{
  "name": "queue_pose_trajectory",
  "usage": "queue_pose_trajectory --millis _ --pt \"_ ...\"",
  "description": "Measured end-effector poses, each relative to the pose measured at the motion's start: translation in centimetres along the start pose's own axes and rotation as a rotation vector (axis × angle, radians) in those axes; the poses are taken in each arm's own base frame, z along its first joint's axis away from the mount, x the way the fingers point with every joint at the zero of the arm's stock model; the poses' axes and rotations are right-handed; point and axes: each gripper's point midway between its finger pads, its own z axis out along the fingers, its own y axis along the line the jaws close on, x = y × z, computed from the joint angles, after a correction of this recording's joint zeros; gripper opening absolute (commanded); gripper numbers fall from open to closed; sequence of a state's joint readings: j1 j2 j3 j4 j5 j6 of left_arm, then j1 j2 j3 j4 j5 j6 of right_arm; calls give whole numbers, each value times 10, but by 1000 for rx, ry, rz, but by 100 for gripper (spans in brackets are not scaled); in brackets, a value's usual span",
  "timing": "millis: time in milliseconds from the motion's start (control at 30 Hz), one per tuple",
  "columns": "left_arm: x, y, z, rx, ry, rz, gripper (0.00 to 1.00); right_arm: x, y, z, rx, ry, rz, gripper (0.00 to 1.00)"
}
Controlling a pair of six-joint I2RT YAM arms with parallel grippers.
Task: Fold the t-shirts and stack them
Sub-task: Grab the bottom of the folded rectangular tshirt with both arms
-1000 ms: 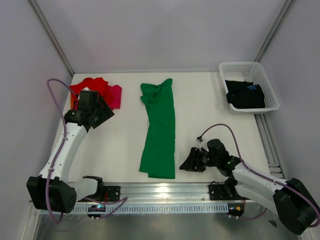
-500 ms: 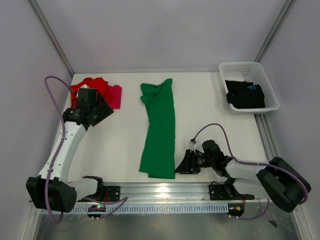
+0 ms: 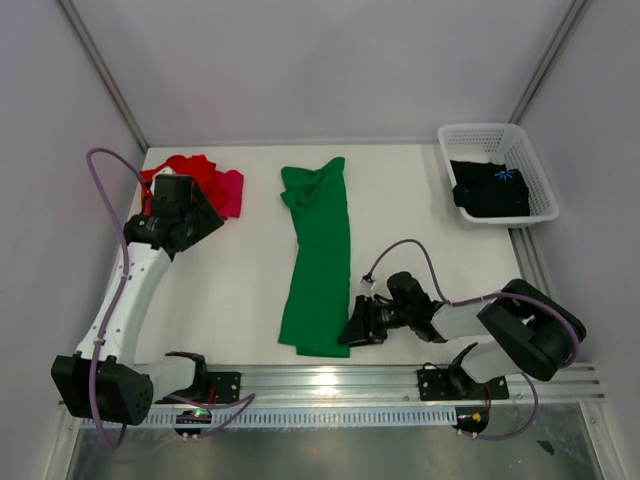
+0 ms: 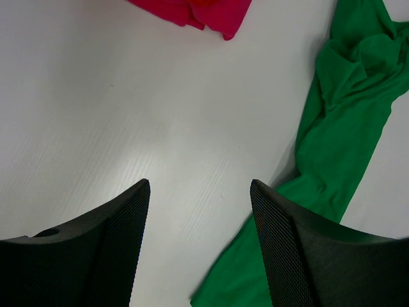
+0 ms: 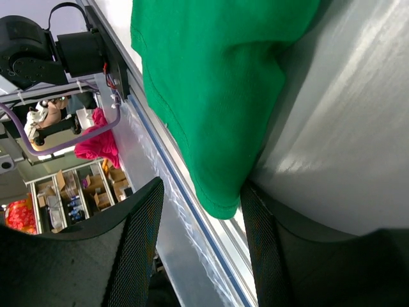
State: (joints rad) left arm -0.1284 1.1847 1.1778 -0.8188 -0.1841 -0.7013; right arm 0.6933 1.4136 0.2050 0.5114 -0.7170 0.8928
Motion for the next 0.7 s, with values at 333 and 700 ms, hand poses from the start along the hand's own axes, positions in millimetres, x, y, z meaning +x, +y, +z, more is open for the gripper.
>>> queue_pose_trajectory --millis 333,700 --pt "1 0 1 -2 4 2 67 -1 -5 8 19 42 -5 18" --pt "37 -7 10 68 140 -37 65 4 -15 8 54 60 2 5"
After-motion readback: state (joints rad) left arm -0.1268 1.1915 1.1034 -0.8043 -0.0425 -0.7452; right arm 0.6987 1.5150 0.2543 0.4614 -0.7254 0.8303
